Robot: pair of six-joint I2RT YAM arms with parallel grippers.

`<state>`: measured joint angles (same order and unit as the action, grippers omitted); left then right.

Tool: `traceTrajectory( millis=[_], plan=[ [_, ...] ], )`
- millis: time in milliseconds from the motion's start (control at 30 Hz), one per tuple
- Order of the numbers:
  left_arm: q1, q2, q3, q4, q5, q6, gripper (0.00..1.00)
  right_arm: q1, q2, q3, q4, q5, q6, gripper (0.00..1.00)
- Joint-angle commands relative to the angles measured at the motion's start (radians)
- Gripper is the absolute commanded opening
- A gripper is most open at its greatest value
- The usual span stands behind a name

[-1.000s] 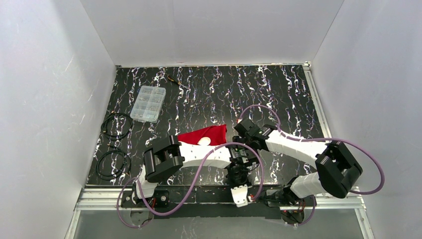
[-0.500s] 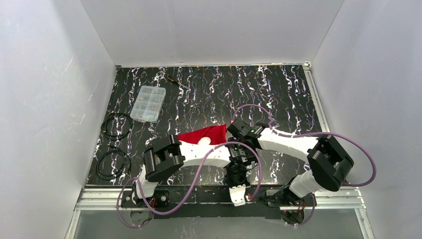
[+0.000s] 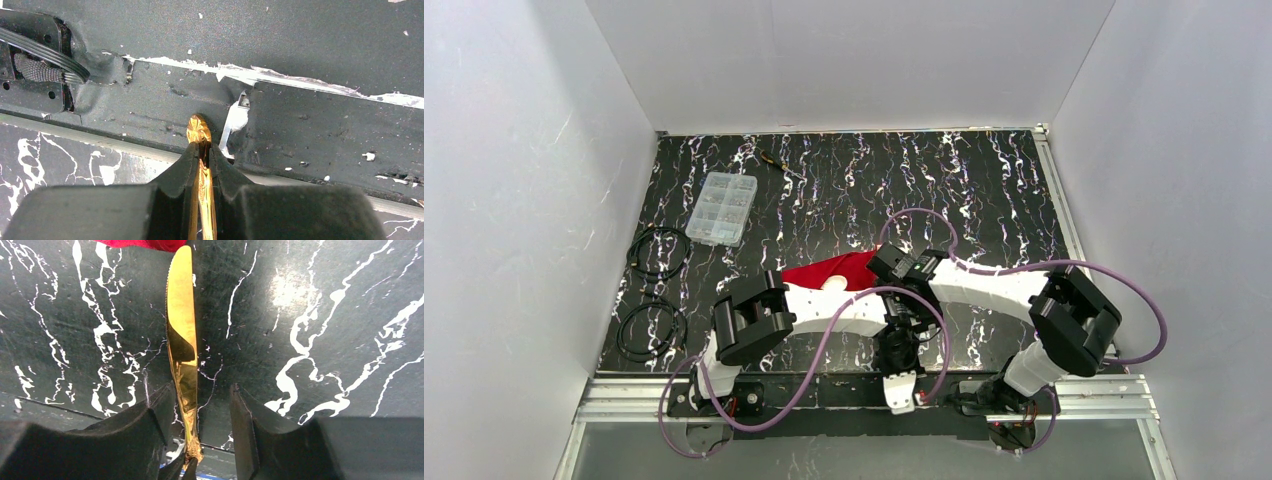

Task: Fold the napkin into a case and place the utensils inside
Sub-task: Move the knife to the corner of the board, then pick up the knife from the corner of the board.

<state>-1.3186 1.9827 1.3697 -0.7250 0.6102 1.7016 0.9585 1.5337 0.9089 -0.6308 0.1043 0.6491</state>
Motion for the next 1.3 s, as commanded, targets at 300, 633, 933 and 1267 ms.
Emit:
traceTrajectory(
  millis=[300,633,933,1267],
  plan=[
    [-0.005,0.002,0.023,-0.051,-0.02,0.01,0.0,0.055,0.016,-0.11,0.088,0.151,0.009,0.57],
    [-0.008,0.02,0.04,-0.096,-0.027,0.063,0.0,0.039,-0.01,-0.109,0.126,0.091,-0.017,0.64],
    [-0.011,0.018,0.02,-0.085,-0.036,0.052,0.0,-0.265,-0.212,-0.053,0.048,-0.133,-0.139,0.71],
    [-0.019,0.035,0.038,-0.105,-0.044,0.093,0.0,-0.265,-0.12,-0.023,0.063,-0.403,-0.161,0.68]
  ],
)
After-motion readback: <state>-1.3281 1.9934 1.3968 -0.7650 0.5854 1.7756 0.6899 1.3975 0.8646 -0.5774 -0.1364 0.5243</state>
